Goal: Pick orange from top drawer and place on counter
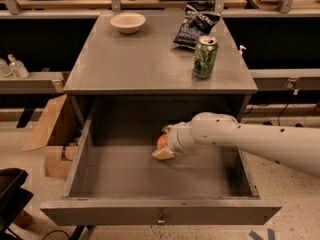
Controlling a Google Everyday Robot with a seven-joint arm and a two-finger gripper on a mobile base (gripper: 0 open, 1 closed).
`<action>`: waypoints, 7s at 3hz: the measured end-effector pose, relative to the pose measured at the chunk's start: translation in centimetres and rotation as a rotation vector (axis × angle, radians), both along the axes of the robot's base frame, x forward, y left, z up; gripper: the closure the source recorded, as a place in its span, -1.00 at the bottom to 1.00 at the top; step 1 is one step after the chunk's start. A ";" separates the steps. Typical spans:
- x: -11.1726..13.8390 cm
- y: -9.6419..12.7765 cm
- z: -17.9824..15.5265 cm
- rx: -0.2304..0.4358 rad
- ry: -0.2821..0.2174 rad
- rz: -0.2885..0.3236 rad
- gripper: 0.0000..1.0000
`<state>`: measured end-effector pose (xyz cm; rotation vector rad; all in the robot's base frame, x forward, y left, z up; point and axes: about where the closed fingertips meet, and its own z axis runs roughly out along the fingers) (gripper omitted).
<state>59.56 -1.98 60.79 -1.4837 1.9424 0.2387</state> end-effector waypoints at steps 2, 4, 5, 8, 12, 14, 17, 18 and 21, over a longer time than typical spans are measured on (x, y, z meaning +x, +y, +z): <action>0.0 0.0 0.1 -0.008 0.002 0.002 0.90; -0.5 0.8 0.9 -0.014 0.014 0.032 1.00; -1.2 1.6 6.1 0.007 -0.008 0.089 1.00; -1.4 2.0 28.5 0.195 -0.068 0.285 1.00; 10.9 15.5 35.6 0.450 -0.152 0.173 1.00; 19.2 16.4 27.1 0.519 -0.038 0.006 1.00; 20.5 15.1 25.1 0.535 0.005 -0.058 0.03; 20.5 15.4 24.9 0.535 0.009 -0.055 -0.42; 20.4 15.6 24.9 0.535 0.011 -0.053 -1.00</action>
Offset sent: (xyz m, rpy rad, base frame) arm 0.0001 0.0002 0.0000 -0.0076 0.0021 0.0018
